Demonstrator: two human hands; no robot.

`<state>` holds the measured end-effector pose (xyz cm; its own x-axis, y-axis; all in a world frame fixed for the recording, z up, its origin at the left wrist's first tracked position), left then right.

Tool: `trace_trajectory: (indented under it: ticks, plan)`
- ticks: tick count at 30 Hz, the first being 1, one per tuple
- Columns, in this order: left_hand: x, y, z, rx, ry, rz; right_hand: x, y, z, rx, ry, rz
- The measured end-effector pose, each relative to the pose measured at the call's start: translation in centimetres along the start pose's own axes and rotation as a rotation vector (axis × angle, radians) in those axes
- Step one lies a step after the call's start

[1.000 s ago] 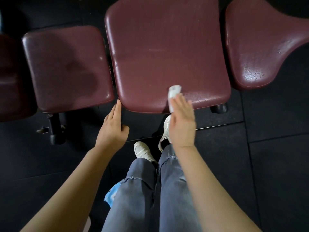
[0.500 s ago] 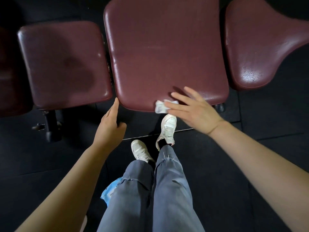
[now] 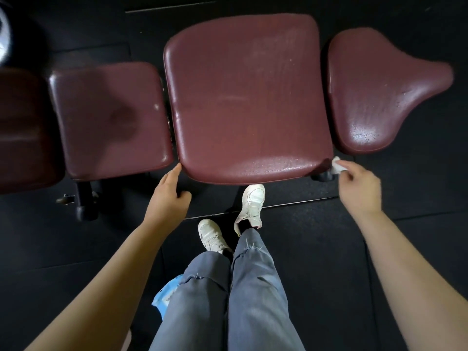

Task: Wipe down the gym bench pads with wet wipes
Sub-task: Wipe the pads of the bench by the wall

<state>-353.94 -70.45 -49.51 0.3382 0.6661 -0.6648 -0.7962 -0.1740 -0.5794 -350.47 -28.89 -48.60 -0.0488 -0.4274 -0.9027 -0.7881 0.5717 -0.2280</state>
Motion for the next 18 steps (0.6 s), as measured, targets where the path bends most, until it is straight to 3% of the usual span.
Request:
trace_trajectory:
  ticks: [3, 9, 15, 18]
  plan:
    - [-0.3, 0.1, 0.4, -0.02, 0.022, -0.019, 0.4, -1.3, -6.6, -0.176, 0.148, -0.021]
    - [-0.9, 1.2, 0.6, -0.054, -0.019, -0.014, 5.3, -4.3, -19.9, -0.432, 0.379, -0.226]
    - [-2.3, 2.0, 0.4, -0.123, -0.166, 0.027, 12.9, -8.7, -28.2, -0.805, 0.297, -0.587]
    - [-3.3, 2.5, -0.2, -0.161, -0.206, 0.063, 14.3, -9.3, -29.5, -1.142, 0.229, -0.612]
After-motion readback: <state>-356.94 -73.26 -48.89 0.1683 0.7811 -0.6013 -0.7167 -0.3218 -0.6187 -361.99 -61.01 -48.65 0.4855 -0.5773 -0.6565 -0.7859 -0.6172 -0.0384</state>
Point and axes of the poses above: each hand's wrist, its own y-axis towards the middle knuckle, its own x-axis out of the palm, z = x × y, the point moved 7 cm from there along y, towards the middle knuckle, and after that the axes turned 9 degrees about z, right-handed, at the moved point
